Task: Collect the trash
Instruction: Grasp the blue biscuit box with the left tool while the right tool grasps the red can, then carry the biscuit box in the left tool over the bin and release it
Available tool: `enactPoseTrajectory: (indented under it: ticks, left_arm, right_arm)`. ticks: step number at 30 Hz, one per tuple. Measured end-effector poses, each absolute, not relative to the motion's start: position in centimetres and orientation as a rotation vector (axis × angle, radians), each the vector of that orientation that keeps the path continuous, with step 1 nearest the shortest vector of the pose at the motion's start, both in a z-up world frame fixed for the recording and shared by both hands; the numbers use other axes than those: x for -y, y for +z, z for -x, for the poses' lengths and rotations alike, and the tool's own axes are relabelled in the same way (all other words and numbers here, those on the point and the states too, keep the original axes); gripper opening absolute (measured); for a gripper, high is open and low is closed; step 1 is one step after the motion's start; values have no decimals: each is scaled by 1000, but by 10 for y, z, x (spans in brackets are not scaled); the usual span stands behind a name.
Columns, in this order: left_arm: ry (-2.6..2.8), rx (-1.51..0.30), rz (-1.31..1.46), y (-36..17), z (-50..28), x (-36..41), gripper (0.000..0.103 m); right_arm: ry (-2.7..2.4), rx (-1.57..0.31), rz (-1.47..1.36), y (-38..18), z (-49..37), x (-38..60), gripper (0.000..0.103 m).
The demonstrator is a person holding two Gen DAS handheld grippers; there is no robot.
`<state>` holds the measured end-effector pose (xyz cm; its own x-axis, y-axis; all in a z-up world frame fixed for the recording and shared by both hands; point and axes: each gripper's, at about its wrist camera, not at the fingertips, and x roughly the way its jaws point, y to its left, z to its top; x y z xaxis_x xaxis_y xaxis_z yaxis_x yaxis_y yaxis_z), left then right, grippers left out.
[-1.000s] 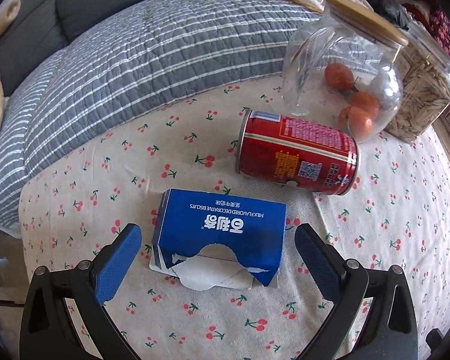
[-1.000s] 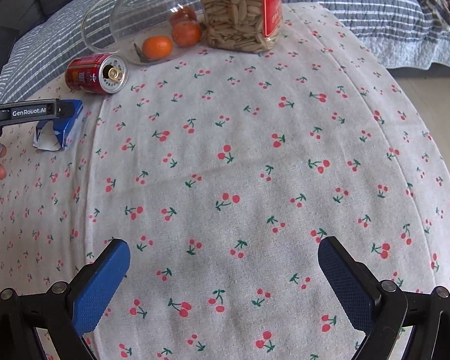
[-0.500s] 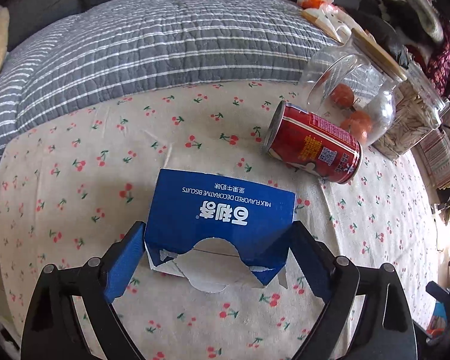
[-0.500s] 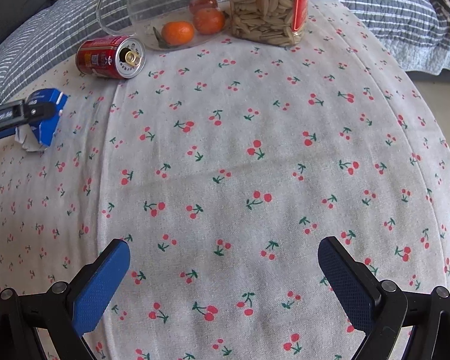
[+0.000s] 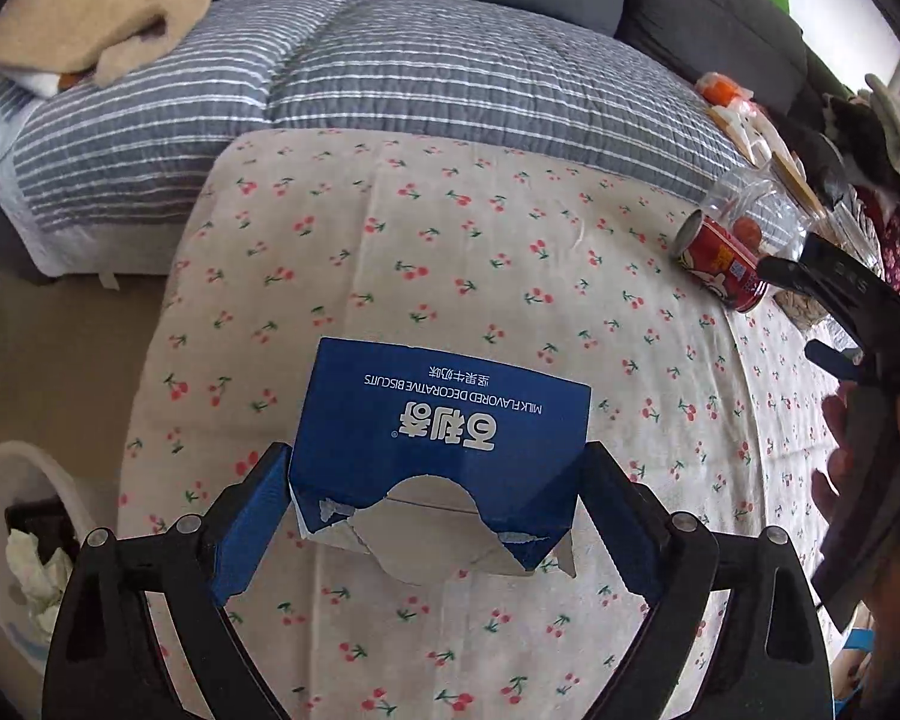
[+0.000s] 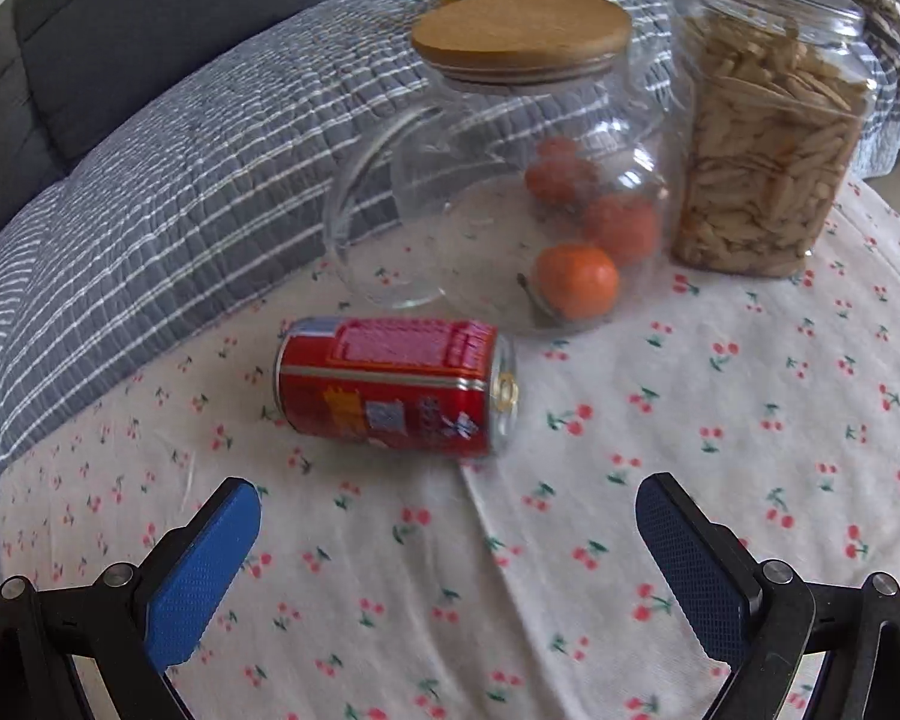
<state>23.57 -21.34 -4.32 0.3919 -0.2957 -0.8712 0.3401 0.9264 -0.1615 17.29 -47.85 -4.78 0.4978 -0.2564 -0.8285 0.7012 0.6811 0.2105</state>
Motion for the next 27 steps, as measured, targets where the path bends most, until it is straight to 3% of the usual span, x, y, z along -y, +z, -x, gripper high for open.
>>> enactPoseTrajectory:
  ticks: [16,19,27]
  left_arm:
    - [-403,-1074,-56,-36,-245,157,95]
    - [-408,-1066,-62,-34,-242,156,95]
    - [-416,-1046,-55,-24,-231,150,95]
  right_arm:
    - [-891,-925,-407,-101,-242,487,102]
    - [-876,-937,-413,-102,-235,493,88]
    - [-783,-964,-406,-94,-184,489,87]
